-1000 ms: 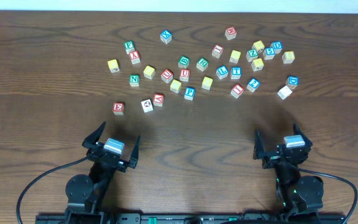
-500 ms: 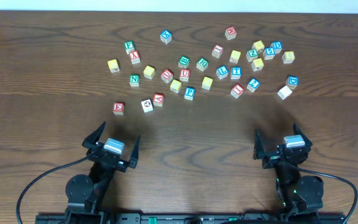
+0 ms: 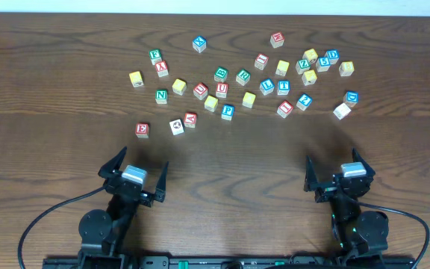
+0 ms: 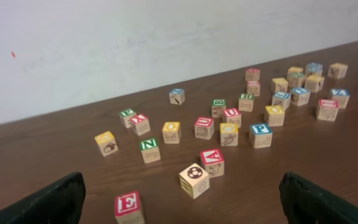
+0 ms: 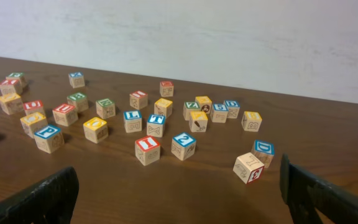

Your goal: Spell out NEURIPS

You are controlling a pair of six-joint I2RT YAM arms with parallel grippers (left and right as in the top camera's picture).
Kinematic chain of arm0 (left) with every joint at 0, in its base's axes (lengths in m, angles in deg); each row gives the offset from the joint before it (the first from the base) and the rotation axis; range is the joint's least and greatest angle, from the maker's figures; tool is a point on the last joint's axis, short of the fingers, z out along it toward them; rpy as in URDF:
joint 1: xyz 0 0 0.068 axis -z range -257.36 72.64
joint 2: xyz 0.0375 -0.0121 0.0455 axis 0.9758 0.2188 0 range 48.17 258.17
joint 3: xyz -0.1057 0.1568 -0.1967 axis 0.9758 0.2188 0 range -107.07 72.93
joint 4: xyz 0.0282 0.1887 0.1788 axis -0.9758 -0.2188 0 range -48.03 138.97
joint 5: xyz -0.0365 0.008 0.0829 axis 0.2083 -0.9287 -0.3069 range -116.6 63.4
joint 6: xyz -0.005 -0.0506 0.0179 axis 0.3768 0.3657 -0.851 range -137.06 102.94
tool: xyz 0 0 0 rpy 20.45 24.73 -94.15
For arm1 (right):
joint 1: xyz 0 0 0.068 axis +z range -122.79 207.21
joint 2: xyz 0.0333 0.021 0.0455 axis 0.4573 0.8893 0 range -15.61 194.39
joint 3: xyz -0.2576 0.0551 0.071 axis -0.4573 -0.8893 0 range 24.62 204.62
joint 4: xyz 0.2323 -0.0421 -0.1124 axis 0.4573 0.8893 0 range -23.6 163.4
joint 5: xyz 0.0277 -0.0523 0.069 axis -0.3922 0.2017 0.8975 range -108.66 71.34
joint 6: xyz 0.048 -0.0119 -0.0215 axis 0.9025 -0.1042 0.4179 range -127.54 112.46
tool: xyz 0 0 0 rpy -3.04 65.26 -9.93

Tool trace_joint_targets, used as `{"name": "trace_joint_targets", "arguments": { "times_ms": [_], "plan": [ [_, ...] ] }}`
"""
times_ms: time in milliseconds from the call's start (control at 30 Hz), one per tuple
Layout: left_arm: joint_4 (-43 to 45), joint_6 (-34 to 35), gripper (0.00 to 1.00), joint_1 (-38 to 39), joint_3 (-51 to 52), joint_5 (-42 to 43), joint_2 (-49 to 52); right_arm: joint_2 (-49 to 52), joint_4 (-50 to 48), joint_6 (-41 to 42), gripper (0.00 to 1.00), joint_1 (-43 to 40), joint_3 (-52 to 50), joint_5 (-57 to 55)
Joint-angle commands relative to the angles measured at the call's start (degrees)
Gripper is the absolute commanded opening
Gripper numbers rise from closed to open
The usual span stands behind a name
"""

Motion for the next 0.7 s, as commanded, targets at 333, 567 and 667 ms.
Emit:
{"name": "trace_joint_targets", "arguments": {
  "times_ms": [333,567,667],
  "plan": [
    [-16.5,7.7,0.98,-0.1,-31.9,-4.2,25.2,-0.3,0.2,0.7,0.99,-0.4,0.0,-0.7],
    [-41.9,6.8,0.98,-0.1,-68.3,-4.2,55.4,-0.3,0.2,0.7,0.99,-0.5,0.0,-0.7],
    [-49.7,7.6,0.98,-0.1,-79.6,-4.2,66.1,-0.3,0.2,0.7,0.99,-0.5,0.0,-0.7]
  ]
}}
